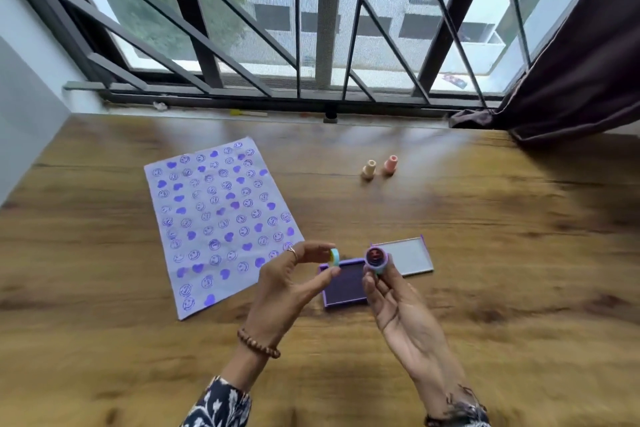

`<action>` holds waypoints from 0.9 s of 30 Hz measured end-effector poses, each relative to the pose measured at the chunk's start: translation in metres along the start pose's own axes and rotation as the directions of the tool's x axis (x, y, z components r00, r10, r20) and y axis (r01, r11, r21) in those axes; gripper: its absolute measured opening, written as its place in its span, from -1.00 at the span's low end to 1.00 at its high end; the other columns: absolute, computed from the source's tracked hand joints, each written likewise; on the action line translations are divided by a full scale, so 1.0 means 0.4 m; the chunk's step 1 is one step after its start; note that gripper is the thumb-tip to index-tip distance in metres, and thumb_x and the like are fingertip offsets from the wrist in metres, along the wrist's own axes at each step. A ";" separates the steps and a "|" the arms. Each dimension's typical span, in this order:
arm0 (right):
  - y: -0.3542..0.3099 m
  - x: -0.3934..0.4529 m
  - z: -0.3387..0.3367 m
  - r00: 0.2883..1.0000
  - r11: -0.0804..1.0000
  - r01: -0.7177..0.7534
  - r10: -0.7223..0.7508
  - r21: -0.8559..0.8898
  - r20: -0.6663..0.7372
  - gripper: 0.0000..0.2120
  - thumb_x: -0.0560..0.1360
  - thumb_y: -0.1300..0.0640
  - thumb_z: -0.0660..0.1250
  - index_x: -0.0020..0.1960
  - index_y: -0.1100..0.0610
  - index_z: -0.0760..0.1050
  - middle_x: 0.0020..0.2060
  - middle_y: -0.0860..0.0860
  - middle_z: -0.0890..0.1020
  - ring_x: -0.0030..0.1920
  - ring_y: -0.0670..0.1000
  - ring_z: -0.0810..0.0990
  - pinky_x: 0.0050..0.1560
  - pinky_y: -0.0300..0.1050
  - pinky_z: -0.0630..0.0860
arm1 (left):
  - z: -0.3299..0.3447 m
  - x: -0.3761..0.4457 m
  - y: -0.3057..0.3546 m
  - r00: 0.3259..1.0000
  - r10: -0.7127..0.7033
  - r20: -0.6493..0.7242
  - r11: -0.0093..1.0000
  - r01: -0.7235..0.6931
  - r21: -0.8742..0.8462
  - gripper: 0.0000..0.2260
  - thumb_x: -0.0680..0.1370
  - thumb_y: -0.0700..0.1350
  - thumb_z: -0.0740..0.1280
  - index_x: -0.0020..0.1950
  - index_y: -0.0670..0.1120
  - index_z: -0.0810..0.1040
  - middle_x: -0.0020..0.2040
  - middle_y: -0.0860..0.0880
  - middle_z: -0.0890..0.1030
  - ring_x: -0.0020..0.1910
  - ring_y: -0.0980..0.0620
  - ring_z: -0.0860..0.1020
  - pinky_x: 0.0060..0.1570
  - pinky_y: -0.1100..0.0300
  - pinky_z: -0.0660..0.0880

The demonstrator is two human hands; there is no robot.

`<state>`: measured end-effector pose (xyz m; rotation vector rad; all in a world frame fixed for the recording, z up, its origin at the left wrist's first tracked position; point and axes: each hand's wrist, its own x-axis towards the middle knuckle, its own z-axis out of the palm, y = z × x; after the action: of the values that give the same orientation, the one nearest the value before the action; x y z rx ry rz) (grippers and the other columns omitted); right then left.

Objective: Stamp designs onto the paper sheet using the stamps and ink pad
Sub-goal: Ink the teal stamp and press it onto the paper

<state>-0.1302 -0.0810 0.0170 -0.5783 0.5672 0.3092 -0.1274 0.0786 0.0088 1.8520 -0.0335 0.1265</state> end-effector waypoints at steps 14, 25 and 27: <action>0.032 0.032 -0.087 0.783 0.070 0.250 -0.602 -0.966 0.159 -0.88 0.39 0.17 0.44 -0.13 0.01 0.55 -0.18 -0.04 0.65 -0.24 -0.24 0.58 -0.21 -0.55 0.39 | 0.009 0.002 -0.108 0.938 -0.334 0.089 0.941 0.328 0.082 -0.85 0.45 -0.12 0.39 -0.01 0.00 0.51 -0.04 -0.02 0.65 -0.02 0.13 0.60 0.21 0.04 0.48; 0.053 0.026 -0.075 0.760 -0.501 0.261 -0.420 -0.825 0.496 -0.84 0.36 0.24 0.47 -0.11 0.14 0.53 -0.26 0.01 0.59 -0.36 -0.07 0.56 -0.32 -0.26 0.57 | 0.018 0.010 -0.131 0.953 -0.274 0.130 0.941 0.238 0.240 -0.80 0.44 -0.09 0.39 0.04 -0.02 0.52 0.01 0.00 0.66 0.04 0.12 0.59 0.25 -0.13 0.40; 0.046 0.037 -0.062 0.782 -0.507 0.258 -0.390 -0.823 0.485 -0.86 0.38 0.25 0.45 -0.09 0.13 0.53 -0.23 0.02 0.60 -0.33 -0.06 0.57 -0.28 -0.34 0.46 | 0.016 0.012 -0.134 0.955 -0.268 0.129 0.942 0.231 0.243 -0.80 0.43 -0.10 0.40 0.04 0.00 0.51 0.01 0.00 0.66 0.04 0.13 0.59 0.25 -0.11 0.41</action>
<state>-0.1363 -0.0794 -0.0167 -2.6100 -0.1049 -0.0366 -0.1175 0.0878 -0.0435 2.0731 0.1089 -0.2056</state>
